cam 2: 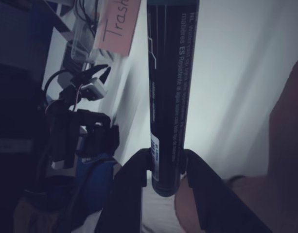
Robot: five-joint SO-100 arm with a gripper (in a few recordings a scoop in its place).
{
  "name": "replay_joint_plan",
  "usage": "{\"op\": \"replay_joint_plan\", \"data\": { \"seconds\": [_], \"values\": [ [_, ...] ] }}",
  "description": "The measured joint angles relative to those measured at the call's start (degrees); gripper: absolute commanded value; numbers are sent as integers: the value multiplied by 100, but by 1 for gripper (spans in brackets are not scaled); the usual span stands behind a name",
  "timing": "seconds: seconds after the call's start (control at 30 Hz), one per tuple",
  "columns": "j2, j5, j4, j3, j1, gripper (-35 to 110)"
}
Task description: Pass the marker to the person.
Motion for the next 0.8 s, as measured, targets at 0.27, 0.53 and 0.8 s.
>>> {"op": "replay_joint_plan", "data": {
  "seconds": [0.27, 0.53, 0.8],
  "values": [
    [1310, 1125, 633, 1160, 70, -5],
    [2224, 2039, 1670, 2074, 624, -5],
    [2162, 2391, 1881, 2558, 1802, -5]
  ]
}}
